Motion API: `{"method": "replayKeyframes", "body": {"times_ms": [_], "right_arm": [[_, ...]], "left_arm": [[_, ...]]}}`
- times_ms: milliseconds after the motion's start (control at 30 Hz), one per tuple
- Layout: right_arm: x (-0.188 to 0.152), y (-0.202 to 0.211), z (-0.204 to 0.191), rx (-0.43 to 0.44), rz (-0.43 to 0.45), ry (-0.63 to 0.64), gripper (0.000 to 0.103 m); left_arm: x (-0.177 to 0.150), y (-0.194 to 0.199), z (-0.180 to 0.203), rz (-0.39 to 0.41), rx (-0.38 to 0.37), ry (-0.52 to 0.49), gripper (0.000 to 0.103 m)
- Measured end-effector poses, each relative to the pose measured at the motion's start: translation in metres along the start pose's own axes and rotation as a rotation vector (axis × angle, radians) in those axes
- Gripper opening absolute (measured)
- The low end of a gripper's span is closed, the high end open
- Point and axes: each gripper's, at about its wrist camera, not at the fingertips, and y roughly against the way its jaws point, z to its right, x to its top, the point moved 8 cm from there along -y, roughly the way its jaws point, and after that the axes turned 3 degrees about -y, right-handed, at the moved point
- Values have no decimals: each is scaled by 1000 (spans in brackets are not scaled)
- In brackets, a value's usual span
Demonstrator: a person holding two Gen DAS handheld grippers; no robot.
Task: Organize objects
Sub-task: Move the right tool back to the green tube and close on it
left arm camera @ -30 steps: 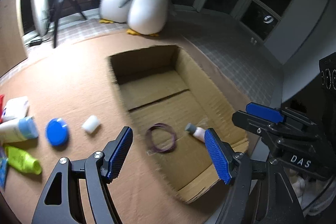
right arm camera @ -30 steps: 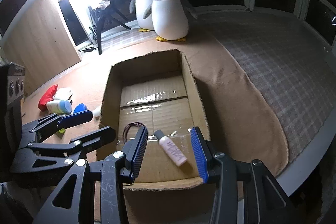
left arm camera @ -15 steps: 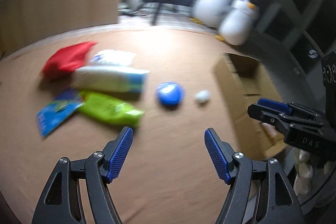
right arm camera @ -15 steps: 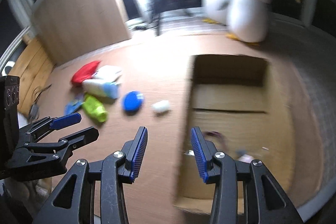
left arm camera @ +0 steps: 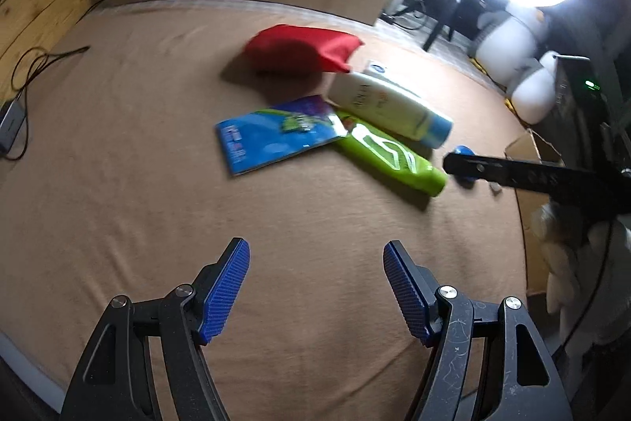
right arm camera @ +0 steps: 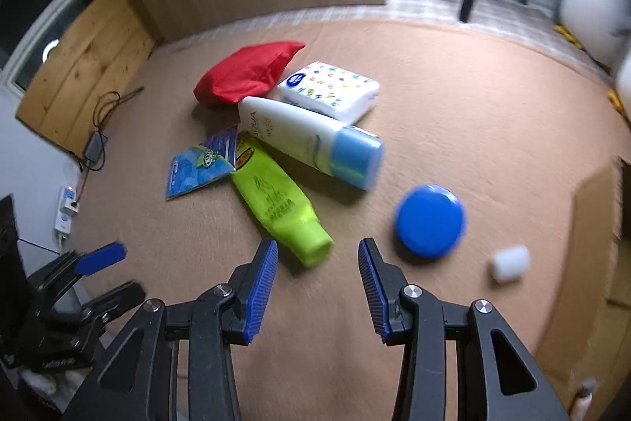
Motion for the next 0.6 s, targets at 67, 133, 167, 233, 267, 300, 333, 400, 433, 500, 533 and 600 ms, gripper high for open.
{"method": "replayKeyframes", "body": {"times_ms": [67,133,167,233,267,300,333,400,433,500,533,600], "right_arm": [[6,-10,-3,1,-19,-8,39],[11,-19,-4,-20,-29,-2,38],[14,-24,-5,-29,-38,2,36],[16,-33,-6,-45,-60,1,31],[16,-37,-7,-45,-69,-2,30],[15,-40,-8,-43,-78,-3,30],[14,-43,-8,-46,-86,-3,28],[13,-47,-11,-27,-95,-17,28],[11,-48,-12,-27,-96,-22,28],[7,-49,-16,-2,-106,-35,28],[4,-49,-18,21,-116,-48,27],[-4,-50,-22,56,-124,-75,26]], "left_arm": [[-2,1,-8,2,1,12,74],[-2,1,-14,2,-1,23,74],[-2,1,-17,1,-3,28,74],[-3,0,-22,0,-6,37,74],[-3,0,-23,-1,-9,40,74],[-3,-1,-24,-3,-12,42,74],[-2,-2,-25,-5,-15,43,74],[-2,-5,-25,-9,-20,41,74],[-1,-6,-24,-11,-25,39,74],[-1,-8,-23,-15,-31,38,74],[0,-9,-22,-18,-35,38,74],[0,-12,-19,-23,-41,34,74]]}}
